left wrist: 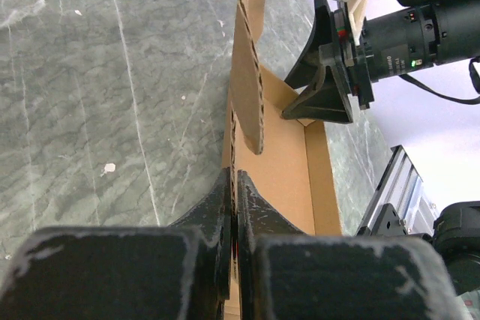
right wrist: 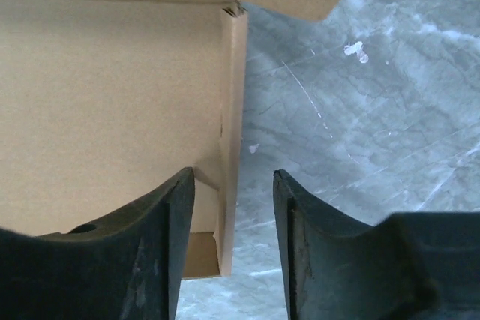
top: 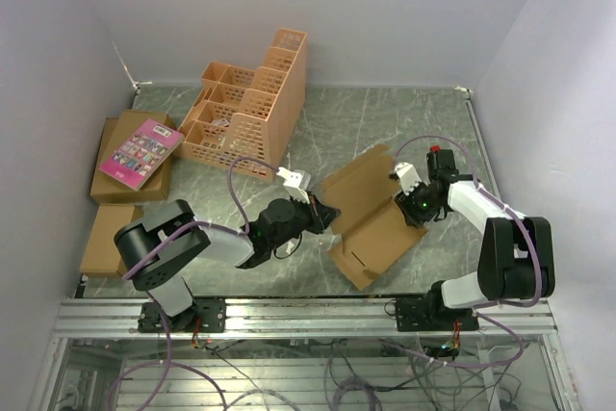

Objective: Fold the paper box

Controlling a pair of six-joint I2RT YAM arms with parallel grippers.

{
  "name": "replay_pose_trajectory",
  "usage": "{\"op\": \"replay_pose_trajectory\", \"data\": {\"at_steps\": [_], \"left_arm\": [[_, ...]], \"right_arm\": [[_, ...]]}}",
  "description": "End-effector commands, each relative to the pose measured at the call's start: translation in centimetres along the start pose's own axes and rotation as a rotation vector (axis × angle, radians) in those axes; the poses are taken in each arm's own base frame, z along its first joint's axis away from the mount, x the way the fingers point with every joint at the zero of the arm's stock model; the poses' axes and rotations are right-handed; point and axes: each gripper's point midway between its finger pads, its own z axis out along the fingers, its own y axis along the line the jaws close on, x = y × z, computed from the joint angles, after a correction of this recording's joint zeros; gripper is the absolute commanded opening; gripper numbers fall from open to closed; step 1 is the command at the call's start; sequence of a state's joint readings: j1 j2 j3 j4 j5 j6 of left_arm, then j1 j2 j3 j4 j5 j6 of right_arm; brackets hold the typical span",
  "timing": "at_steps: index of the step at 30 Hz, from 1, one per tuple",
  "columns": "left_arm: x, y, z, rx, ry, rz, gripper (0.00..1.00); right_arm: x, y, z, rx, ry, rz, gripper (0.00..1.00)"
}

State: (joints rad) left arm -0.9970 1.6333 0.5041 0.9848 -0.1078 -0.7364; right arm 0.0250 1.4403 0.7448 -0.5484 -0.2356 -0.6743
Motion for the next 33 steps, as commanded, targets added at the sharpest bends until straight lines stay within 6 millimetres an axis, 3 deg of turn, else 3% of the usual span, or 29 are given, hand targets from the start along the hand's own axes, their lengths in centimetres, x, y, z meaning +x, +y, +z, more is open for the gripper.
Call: {"op": "replay_pose_trajectory", "data": {"at_steps": [1,9,17,20,24,33], "left_arm": [[-2.4,-2.2,0.4,0.057,-0.056,0.038,0.07],[-3.3,-3.1,0.3,0.111,-0.055,0.178,0.07],[-5.9,-2.6,0.8,0.221,0.031,0.449,0.07],[-6.6,-2.2,0.9,0.236,0.061,0.542,0.07],[-7.4,-1.5,1.0,0.244,0.099,0.635,0.07],[-8.6,-1.4,0.6,0.372,0.115,0.720,0.07]], "right_arm": [[-2.2,0.4,-1.7,-0.044,-0.081,0.007,0.49],[-5.0,-0.1,-4.5,-0.154,-0.234,0.052,0.56],[-10.0,-2.7,-11.2,-0.233,-0.664,-0.009,0.62],[-11.7,-3.1,-13.3,-0.222,-0.826,-0.038,0.72],[-13.0,-3.7,-13.9,-0.219,-0.913,-0.021,0.77],[-12.5,-3.4,-12.4,-0.264,-0.899,-0.060,0.76]]}}
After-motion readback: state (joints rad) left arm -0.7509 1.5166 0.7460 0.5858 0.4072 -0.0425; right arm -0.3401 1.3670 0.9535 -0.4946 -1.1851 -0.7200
